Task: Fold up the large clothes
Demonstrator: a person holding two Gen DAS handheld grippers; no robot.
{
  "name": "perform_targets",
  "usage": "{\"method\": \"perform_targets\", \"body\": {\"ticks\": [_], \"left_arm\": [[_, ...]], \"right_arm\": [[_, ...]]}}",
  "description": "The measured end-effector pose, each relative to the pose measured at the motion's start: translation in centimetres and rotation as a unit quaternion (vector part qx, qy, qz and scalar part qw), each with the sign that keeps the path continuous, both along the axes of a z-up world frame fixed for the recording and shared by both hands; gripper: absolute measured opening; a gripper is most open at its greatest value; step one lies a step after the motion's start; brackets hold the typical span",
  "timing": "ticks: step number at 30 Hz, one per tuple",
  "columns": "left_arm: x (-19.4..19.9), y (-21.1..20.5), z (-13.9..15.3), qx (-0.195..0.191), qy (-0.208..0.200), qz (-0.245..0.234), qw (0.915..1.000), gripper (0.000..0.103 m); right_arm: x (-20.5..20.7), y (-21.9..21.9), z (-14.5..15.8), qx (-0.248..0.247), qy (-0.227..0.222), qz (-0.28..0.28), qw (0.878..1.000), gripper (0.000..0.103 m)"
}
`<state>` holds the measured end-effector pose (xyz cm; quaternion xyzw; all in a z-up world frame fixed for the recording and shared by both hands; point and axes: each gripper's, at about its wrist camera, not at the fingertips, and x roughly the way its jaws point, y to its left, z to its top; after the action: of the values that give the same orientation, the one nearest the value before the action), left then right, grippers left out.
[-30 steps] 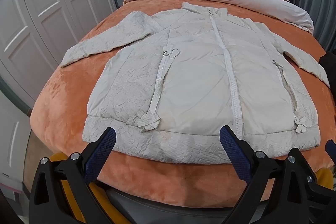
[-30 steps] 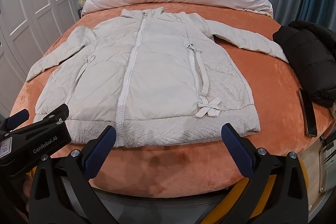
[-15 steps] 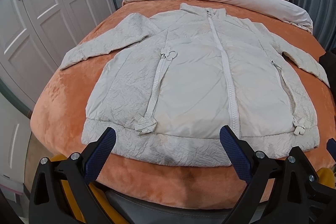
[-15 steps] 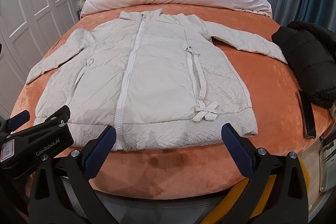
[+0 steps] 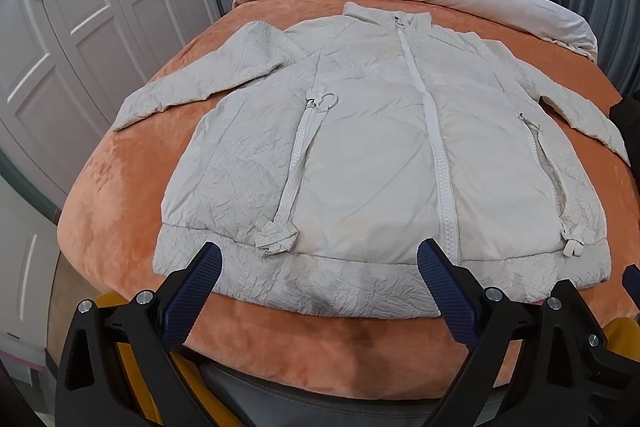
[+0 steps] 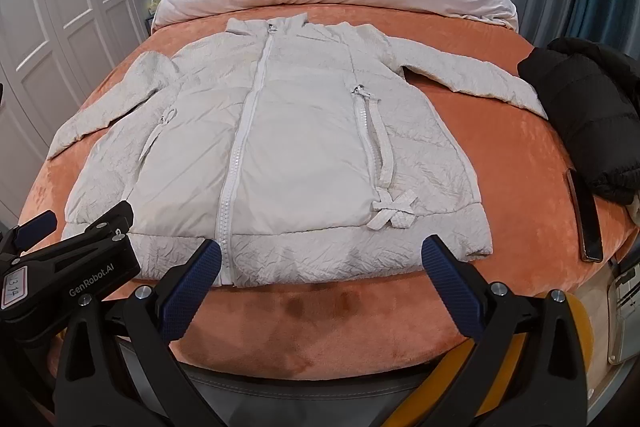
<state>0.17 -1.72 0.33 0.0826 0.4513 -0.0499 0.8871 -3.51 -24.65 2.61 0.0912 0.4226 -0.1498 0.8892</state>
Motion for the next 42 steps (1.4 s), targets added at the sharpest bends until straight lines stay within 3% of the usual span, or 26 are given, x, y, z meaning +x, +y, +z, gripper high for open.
{"method": "perform_targets", "body": {"ticks": [42], "left_arm": [[-0.19, 0.27, -0.12, 0.002, 0.001, -0.002, 1.0, 0.094]], "right_arm": [[-0.41, -0.56, -0.34, 0.004, 0.003, -0.006, 1.0, 0.098]]}}
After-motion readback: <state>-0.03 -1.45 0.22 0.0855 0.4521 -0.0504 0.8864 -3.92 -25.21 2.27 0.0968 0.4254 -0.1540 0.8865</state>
